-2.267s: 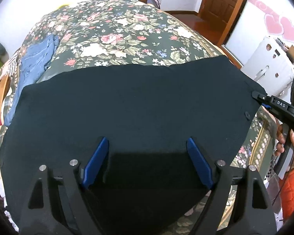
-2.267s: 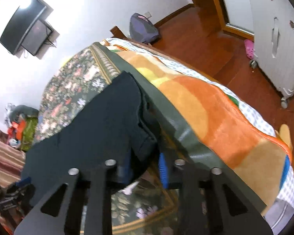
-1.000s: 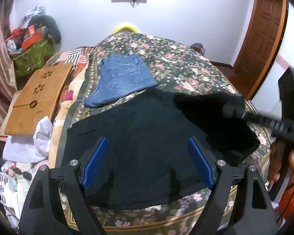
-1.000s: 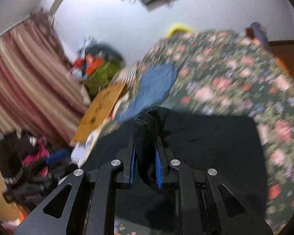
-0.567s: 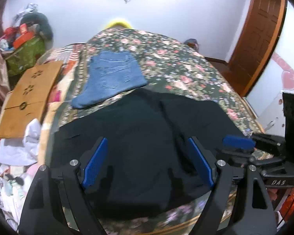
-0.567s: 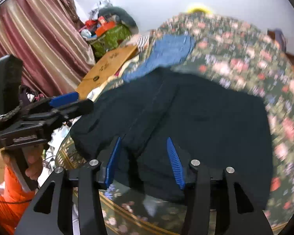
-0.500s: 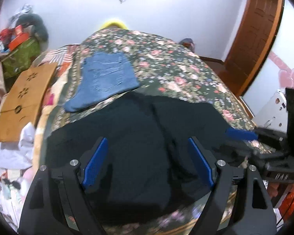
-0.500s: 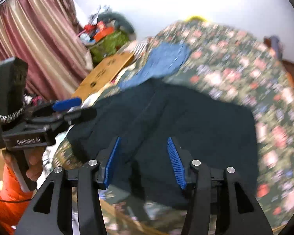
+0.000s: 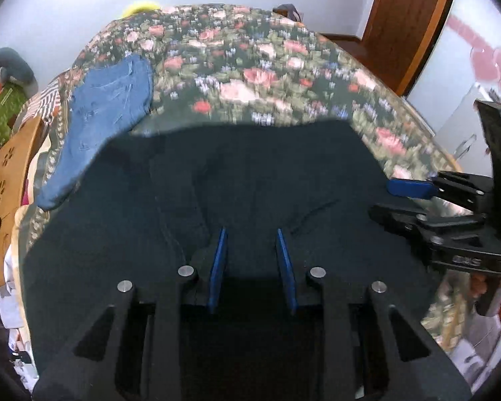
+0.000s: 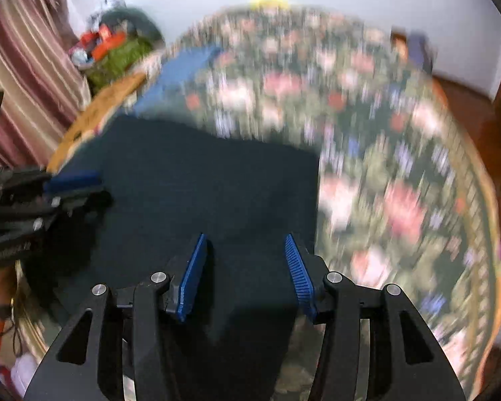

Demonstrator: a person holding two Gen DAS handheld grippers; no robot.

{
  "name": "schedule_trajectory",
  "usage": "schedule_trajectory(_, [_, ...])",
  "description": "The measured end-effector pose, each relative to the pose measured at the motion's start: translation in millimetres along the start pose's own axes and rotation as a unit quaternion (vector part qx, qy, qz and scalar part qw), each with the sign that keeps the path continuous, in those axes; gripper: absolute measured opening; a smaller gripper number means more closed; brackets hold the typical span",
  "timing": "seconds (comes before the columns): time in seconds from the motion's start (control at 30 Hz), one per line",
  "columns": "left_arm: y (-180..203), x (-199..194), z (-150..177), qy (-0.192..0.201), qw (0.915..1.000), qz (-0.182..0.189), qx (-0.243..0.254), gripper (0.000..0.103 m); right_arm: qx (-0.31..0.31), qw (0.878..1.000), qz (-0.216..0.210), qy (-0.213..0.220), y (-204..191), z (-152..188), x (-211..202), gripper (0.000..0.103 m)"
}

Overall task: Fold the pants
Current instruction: 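Release the trousers with the right gripper and flatten them with the left gripper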

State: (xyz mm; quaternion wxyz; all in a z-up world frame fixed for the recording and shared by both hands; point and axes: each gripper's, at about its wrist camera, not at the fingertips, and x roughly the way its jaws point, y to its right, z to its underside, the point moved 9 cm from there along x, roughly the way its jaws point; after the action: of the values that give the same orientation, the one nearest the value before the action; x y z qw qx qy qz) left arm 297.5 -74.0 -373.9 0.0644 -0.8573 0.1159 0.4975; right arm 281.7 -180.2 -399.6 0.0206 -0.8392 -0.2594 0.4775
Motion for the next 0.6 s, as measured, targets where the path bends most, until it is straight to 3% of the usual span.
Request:
schedule_trajectory(0.37, [14, -24, 32, 0.026, 0.9973, -0.042, 0.055, 0.032, 0.009, 1.0, 0.009, 0.006, 9, 40, -37, 0.046])
schedule_trajectory(0.4, [14, -28, 37, 0.027, 0.9972, -0.044, 0.053, 0.034, 0.007, 1.0, 0.015, 0.007, 8, 41, -41, 0.046])
schedule_trajectory(0.5, [5, -40, 42, 0.032, 0.9969, -0.06, 0.04, 0.054, -0.001, 0.999, 0.034, 0.011, 7, 36, -47, 0.046])
schedule_trajectory(0.6, [-19, -63, 44, 0.038, 0.9979, -0.051, -0.015, 0.058, -0.007, 0.999, 0.038, 0.035, -2, 22, -63, 0.046])
